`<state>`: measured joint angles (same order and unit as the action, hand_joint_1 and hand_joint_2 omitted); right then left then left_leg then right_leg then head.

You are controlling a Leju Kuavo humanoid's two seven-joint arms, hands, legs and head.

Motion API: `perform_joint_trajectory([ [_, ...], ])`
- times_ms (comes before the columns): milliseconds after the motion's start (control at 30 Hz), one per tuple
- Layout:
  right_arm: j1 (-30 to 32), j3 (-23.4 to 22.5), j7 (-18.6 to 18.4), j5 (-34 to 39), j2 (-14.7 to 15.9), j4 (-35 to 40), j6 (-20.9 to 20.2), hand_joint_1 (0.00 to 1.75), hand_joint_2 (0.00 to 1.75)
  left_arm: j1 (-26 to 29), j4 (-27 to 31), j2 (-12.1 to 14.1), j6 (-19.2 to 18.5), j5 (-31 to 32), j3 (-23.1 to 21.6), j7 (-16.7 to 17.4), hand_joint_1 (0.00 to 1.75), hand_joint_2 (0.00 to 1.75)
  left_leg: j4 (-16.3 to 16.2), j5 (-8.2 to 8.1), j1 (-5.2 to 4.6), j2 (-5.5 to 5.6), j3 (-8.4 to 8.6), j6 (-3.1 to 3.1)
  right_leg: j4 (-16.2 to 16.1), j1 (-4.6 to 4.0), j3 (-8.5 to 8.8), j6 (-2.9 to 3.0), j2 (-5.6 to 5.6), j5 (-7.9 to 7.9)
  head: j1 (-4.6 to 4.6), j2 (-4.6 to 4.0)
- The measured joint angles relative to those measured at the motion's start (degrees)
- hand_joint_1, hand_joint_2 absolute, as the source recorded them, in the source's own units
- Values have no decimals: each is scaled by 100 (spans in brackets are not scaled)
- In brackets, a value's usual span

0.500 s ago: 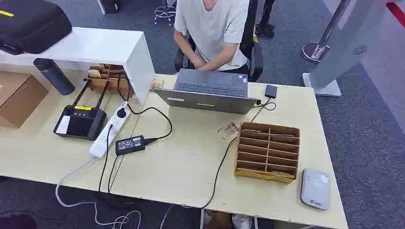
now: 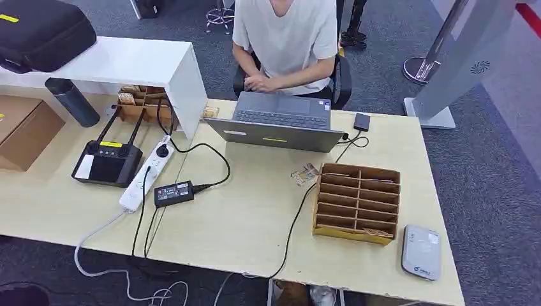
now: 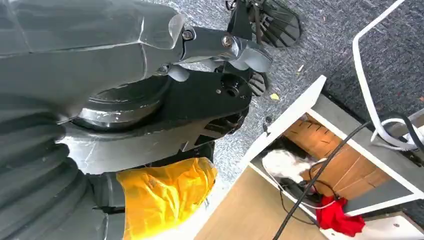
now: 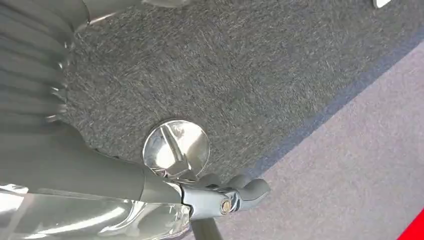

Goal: Pass the card to the sensor for recognition and then transmit it.

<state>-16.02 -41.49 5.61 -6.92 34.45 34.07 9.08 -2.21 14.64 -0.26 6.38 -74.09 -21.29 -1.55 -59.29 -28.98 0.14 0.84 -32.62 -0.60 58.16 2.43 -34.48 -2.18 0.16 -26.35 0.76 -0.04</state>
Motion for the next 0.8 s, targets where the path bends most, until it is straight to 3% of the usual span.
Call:
perform_joint_trajectory([
  [67, -281, 53, 288, 553, 0, 2, -757, 0, 175, 13, -2, 2, -2, 33, 0, 4, 0, 175, 3, -1, 1, -15, -45, 0, 9, 8, -8, 4, 15, 3, -11, 0],
  [100, -554, 124, 271, 874, 0, 15, -1367, 0, 175, 8, -4, 4, -4, 70, 0, 15, 0, 175, 5, -6, -4, -53, -38, -1, 12, 18, -24, 16, 49, 13, 4, 0],
  [133, -765, 188, 176, 1161, -4, 37, -1677, 0, 175, -14, -7, 4, -11, 88, 0, 20, 0, 175, 5, -8, -4, -74, -35, 2, 10, 18, -29, 14, 66, 14, 13, 0],
  [333, -1552, 1000, -184, 2789, -135, 343, -1976, 0, 175, -22, -7, 2, -33, 242, 0, 116, 0, 175, 1, 15, -4, -24, -35, -1, 12, 7, -10, 11, 24, 15, 4, 0],
  [433, -1869, 1667, -340, 3089, -184, 490, -2315, 0, 175, -26, -7, 20, -31, 326, 0, 153, 0, 175, 4, 15, -4, -22, -44, -1, 18, 7, -10, 12, 23, 15, 11, 0],
  [500, -2332, 2317, -283, 2801, -255, 525, -2613, 0, 175, -23, -7, 54, -39, 471, -2, 216, 0, 175, 4, 18, -3, -36, -45, -6, 30, 12, -27, 18, 40, 20, 4, 0],
  [667, -3724, 4268, -84, 2269, -608, 476, -2307, 0, 175, -105, -7, 131, -79, 693, -15, 275, 0, 175, 2, 35, 1, -40, -39, -20, 32, 0, -36, 26, 40, 25, 0, 0],
  [800, -4437, 5544, 241, 1471, -976, 479, -1871, 0, 175, -116, -7, 175, -94, 909, -83, 308, 0, 175, 3, 43, 6, -31, -40, -31, 37, -4, -40, 33, 37, 29, 2, 0],
])
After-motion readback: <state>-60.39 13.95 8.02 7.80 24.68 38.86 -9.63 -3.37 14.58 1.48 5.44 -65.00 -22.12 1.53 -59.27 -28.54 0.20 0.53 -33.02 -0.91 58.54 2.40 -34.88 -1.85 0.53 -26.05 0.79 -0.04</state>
